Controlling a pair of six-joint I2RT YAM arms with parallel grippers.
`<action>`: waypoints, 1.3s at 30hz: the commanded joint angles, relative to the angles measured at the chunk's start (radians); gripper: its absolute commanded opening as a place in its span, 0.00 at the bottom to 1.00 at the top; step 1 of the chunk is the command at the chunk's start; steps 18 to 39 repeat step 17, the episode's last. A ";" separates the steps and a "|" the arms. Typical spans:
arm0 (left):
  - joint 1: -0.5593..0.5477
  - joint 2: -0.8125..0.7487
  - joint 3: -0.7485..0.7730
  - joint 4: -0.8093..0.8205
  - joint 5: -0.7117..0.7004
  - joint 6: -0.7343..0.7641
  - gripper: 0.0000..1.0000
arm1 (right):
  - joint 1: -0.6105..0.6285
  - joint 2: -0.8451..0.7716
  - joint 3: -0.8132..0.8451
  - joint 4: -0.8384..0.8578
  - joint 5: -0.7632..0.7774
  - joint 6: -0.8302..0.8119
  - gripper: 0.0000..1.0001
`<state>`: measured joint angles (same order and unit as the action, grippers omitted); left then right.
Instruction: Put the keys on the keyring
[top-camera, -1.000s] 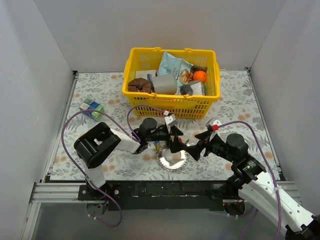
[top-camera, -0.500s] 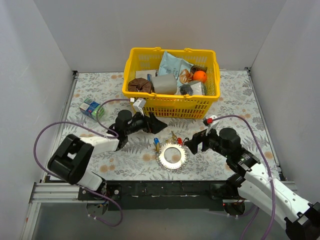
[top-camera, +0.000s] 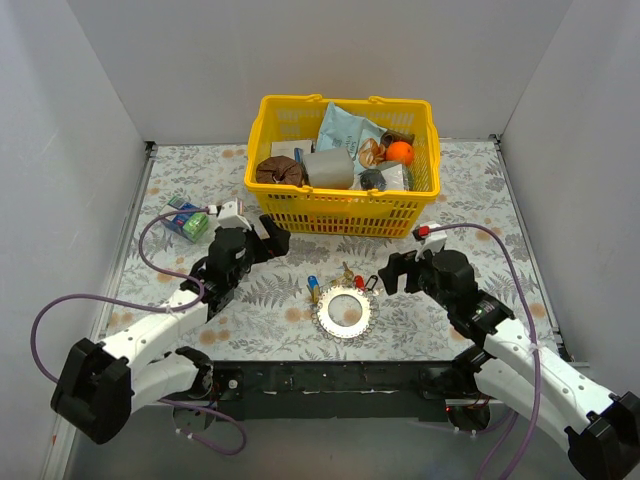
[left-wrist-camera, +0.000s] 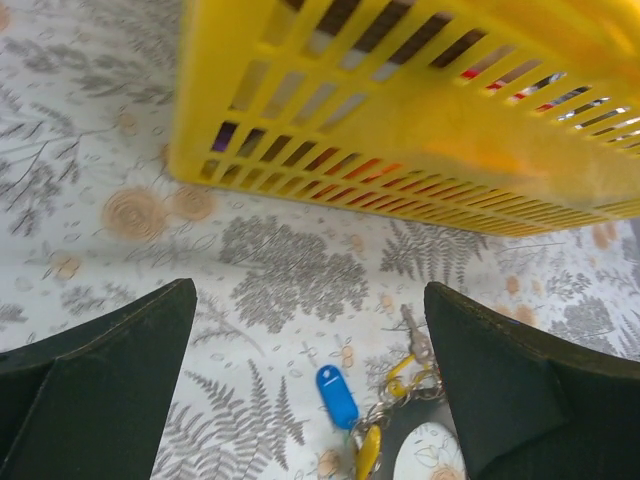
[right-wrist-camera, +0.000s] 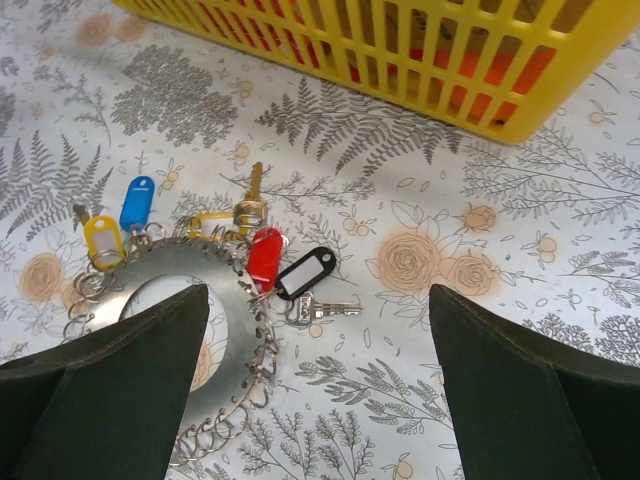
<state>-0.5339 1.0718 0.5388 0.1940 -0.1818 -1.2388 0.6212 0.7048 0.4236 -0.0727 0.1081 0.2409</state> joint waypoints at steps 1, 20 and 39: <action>0.002 -0.085 -0.049 -0.136 -0.137 -0.045 0.98 | -0.012 -0.001 0.050 0.037 0.085 0.026 0.99; 0.003 -0.142 -0.034 -0.143 -0.116 -0.013 0.98 | -0.029 0.013 0.046 0.063 0.132 0.012 0.99; 0.003 -0.142 -0.034 -0.143 -0.116 -0.013 0.98 | -0.029 0.013 0.046 0.063 0.132 0.012 0.99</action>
